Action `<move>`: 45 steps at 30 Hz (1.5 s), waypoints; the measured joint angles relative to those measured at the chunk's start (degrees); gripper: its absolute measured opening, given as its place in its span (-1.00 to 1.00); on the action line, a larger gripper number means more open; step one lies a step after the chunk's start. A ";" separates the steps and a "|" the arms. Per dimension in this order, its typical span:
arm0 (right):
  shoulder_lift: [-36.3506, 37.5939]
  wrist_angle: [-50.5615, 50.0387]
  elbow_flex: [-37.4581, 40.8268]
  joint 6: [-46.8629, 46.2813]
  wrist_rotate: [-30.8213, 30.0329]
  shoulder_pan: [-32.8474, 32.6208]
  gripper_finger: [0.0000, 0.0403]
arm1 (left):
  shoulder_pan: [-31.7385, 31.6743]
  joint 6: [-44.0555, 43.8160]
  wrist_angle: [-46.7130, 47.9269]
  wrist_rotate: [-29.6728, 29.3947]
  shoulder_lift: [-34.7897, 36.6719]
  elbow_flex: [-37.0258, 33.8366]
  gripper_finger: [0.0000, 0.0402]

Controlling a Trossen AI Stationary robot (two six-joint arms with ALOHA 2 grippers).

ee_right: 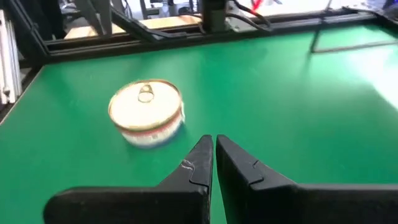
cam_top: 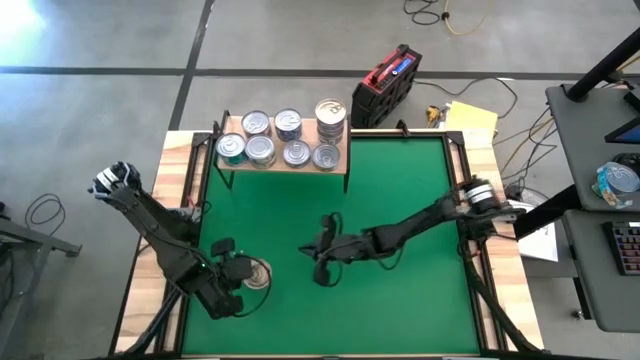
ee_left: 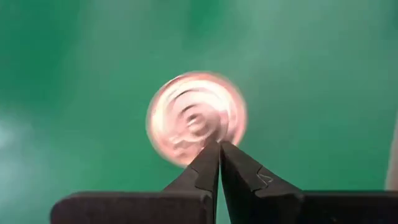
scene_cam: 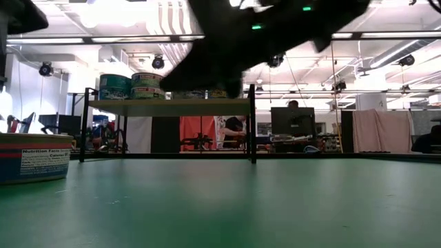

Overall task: Stack canned seafood by type on shelf
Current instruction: Stack the blue tuna can on top of the blue tuna can on the shelf

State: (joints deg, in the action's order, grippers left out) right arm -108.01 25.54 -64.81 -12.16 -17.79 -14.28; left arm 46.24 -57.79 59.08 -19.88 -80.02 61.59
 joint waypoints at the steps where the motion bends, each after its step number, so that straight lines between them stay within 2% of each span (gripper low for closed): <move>1: -1.87 0.11 -2.04 0.83 0.02 -0.10 -0.94 | 0.02 -0.57 -3.33 -0.12 1.39 -1.77 -1.00; 5: -8.09 0.09 -8.79 4.06 0.13 -0.81 -0.94 | 0.29 -3.76 -20.36 -0.98 7.27 -11.05 -1.00; 9: -12.25 0.12 -13.27 6.14 0.19 -1.88 -0.94 | 0.35 -11.00 -27.91 -3.87 11.61 -18.76 -1.00; 16: -17.78 0.05 -18.61 6.90 0.20 -2.37 -0.94 | 0.35 -23.11 -26.93 -7.79 17.05 -26.09 -1.00; 24: -21.38 0.33 -23.21 8.33 0.25 -2.34 -0.94 | 0.26 -28.81 -22.04 -8.62 18.81 -27.02 -1.00; 29: -21.44 0.09 -23.26 8.18 0.25 -2.36 -0.94 | 0.48 -32.22 -20.72 -6.28 17.86 -26.96 -0.97; 34: -21.44 -0.96 -23.19 7.40 0.25 -2.41 -0.94 | 0.60 -31.84 -21.96 -4.95 16.00 -26.96 -0.74; 37: -21.44 -3.54 -23.19 5.58 0.23 -2.55 -0.94 | 0.61 -34.79 -18.72 -4.16 14.82 -26.93 -0.63; 45: -21.11 -7.49 -23.19 3.97 0.22 -3.69 -0.94 | 0.61 -36.45 -15.42 -0.44 12.41 -26.98 -0.66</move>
State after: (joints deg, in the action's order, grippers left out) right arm -129.12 18.05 -88.01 -8.19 -17.58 -17.97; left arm 46.85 -94.24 43.66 -20.32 -67.61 34.61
